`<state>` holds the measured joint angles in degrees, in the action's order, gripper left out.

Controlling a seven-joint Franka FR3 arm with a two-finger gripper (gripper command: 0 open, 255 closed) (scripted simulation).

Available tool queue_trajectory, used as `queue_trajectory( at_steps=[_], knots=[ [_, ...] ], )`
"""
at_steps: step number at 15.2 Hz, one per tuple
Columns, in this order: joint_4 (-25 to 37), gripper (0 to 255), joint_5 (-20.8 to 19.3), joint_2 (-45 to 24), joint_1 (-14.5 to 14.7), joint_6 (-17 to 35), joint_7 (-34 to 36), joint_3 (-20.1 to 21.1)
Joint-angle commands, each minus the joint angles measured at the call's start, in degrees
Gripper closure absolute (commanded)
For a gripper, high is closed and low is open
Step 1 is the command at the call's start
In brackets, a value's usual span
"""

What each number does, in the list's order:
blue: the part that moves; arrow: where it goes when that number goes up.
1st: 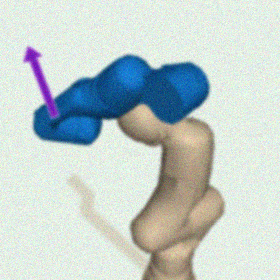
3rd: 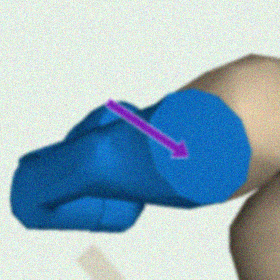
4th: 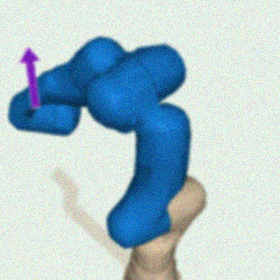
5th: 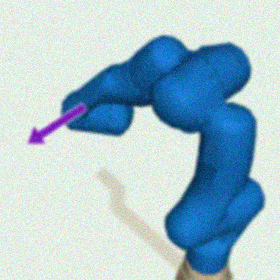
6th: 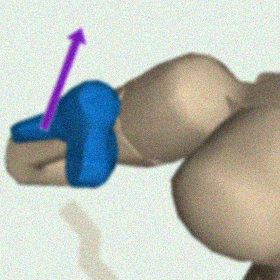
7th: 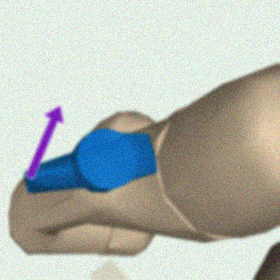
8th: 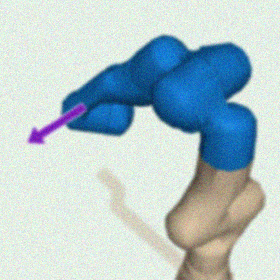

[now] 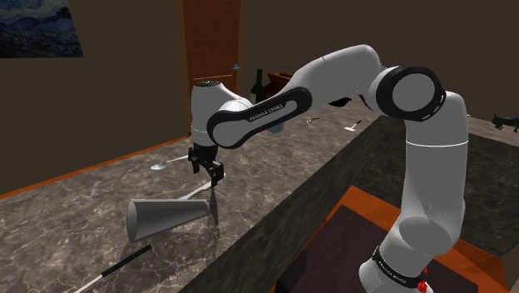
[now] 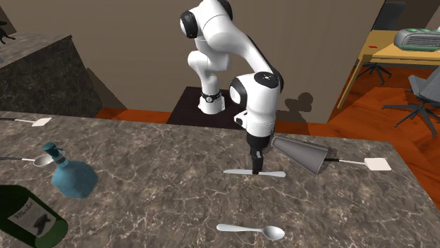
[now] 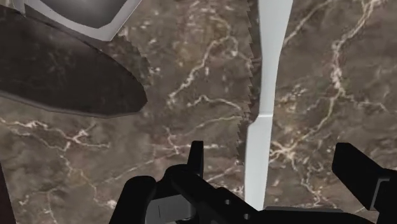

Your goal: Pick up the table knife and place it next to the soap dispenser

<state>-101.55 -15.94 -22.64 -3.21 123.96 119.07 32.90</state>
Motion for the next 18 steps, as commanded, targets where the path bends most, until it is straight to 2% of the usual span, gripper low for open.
queue_trajectory(
  at_steps=[1,6,14,15,18],
  knots=[
    [0.1,0,-0.8,-1.1,0.4,0.9,0.9,-0.6],
    [-0.7,0,-2.2,-3.2,0.9,3.5,1.8,-1.4],
    [-0.7,0,-2.2,-3.1,0.9,3.5,1.8,-1.4],
    [-0.7,255,-2.2,-3.1,0.9,3.5,1.8,-1.4],
    [-0.7,255,-2.2,-3.1,0.9,3.5,1.8,-1.4]
  ],
)
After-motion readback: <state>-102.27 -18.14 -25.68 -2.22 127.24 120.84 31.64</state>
